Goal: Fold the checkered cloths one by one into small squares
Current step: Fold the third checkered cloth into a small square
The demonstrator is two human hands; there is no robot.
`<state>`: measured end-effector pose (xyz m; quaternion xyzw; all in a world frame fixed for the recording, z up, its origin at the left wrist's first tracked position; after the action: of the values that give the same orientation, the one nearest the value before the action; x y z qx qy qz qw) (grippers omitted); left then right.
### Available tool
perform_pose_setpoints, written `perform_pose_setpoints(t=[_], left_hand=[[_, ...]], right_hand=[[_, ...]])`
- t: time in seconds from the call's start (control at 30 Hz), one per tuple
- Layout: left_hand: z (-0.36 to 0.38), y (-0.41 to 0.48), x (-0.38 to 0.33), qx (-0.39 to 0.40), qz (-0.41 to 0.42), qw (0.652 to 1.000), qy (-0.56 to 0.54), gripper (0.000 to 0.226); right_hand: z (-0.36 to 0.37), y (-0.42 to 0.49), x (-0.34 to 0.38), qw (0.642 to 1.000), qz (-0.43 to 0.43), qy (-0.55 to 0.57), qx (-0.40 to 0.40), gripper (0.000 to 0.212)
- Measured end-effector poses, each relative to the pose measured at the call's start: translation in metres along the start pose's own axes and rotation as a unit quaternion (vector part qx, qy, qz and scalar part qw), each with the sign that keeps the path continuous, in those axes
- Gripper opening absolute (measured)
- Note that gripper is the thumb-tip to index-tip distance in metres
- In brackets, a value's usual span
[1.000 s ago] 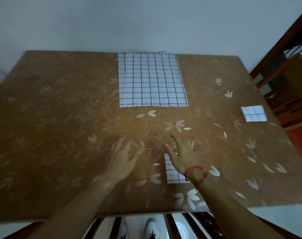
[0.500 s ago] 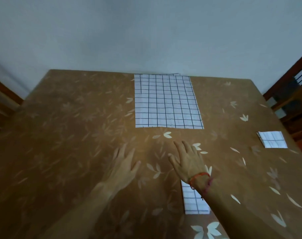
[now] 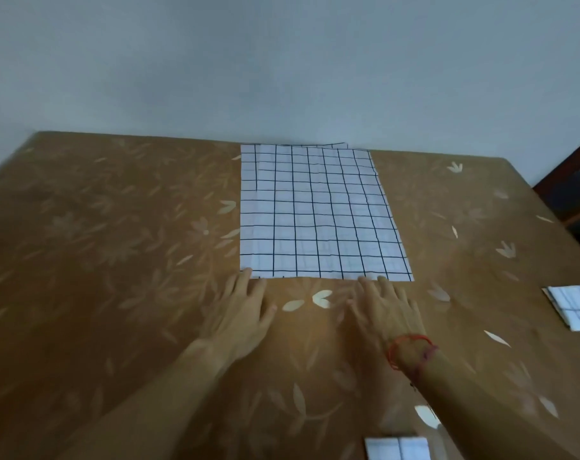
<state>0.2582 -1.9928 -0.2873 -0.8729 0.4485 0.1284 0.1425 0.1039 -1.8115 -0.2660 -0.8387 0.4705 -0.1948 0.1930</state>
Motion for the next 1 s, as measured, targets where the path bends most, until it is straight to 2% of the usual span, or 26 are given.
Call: perform_pose_setpoints(t=[0.1,0.13,0.17,0.23,0.33,0.5,0.63,0.73,0.83,1.0], left_hand=[[0.015,0.023,-0.003,-0.002,0.001,1.0,0.003,0.057],[0.02,0.028,-0.004,0.002,0.002,1.0,0.008,0.059],[0.026,0.033,-0.005,0.011,0.002,1.0,0.01,0.061],[0.038,0.041,-0.004,0.035,-0.005,0.999,0.006,0.064],[0.045,0.046,-0.003,0.044,-0.009,0.999,0.017,0.065],[0.038,0.045,-0.008,0.017,0.005,0.999,0.035,0.064],[0.028,0.04,-0.008,-0.027,0.019,0.999,0.025,0.06],[0.006,0.029,-0.006,-0.097,0.05,0.994,0.0,0.044],[-0.019,0.017,0.005,-0.148,0.073,0.986,-0.02,0.033],[-0.066,-0.016,0.036,-0.232,0.074,0.97,-0.029,0.015]], right_hand=[[0.01,0.025,-0.013,0.993,-0.013,-0.095,-0.065,0.025],[0.016,0.034,-0.017,0.993,-0.008,-0.052,-0.109,0.037],[0.012,0.039,-0.013,0.986,-0.02,-0.073,-0.146,0.049],[0.019,0.055,-0.014,0.986,-0.021,-0.077,-0.143,0.058],[0.024,0.069,-0.021,0.981,-0.026,-0.102,-0.162,0.064],[0.02,0.065,-0.011,0.961,-0.049,-0.152,-0.225,0.059],[0.017,0.057,-0.002,0.946,-0.068,-0.173,-0.267,0.043],[0.015,0.05,0.004,0.935,-0.083,-0.191,-0.288,0.033],[0.006,0.034,0.012,0.927,-0.107,-0.179,-0.313,0.034],[-0.004,0.002,0.036,0.893,-0.177,-0.169,-0.377,0.033]])
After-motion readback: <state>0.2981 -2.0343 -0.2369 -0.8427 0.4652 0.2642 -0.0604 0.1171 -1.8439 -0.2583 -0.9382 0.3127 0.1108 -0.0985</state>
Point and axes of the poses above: each hand's wrist, its own y-axis towards the middle knuckle, its own z-axis out of the palm, x = y × z, the point moved 10 cm from there along y, towards the middle knuckle, and after that the axes turned 8 degrees about -y, right-handed, at the moved point
